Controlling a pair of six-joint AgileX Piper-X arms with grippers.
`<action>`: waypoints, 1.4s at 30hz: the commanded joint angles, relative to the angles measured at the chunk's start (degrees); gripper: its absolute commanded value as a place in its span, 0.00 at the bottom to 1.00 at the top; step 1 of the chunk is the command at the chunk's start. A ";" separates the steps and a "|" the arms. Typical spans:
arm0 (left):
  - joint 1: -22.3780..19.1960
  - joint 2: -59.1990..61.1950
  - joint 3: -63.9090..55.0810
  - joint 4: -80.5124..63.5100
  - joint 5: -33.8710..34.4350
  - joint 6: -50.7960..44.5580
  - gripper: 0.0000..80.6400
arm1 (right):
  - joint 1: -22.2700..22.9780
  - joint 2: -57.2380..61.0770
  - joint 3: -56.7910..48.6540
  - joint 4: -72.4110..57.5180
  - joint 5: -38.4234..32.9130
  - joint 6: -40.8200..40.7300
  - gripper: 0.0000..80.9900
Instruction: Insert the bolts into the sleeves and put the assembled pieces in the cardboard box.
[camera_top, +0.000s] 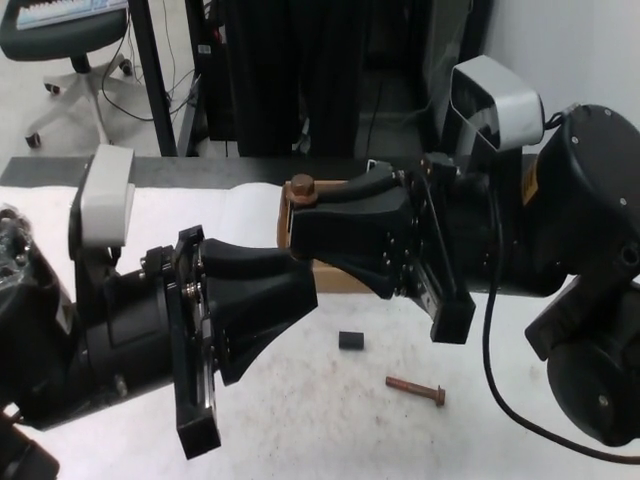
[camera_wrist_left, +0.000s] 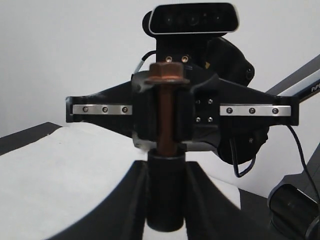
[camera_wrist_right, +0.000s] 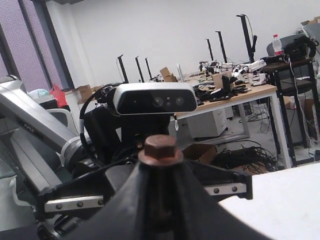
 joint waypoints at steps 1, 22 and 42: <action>0.36 -0.36 -0.60 -0.74 -2.68 -0.06 0.00 | 0.95 -0.30 0.16 0.06 -3.57 1.55 0.08; 0.36 -0.36 -1.56 -3.95 2.61 -0.06 0.00 | 0.70 -0.30 0.16 7.92 -2.67 2.81 0.52; 0.36 -0.36 -1.56 -1.45 6.40 -2.12 0.00 | -0.48 -0.93 -0.06 -3.19 -0.65 6.43 0.52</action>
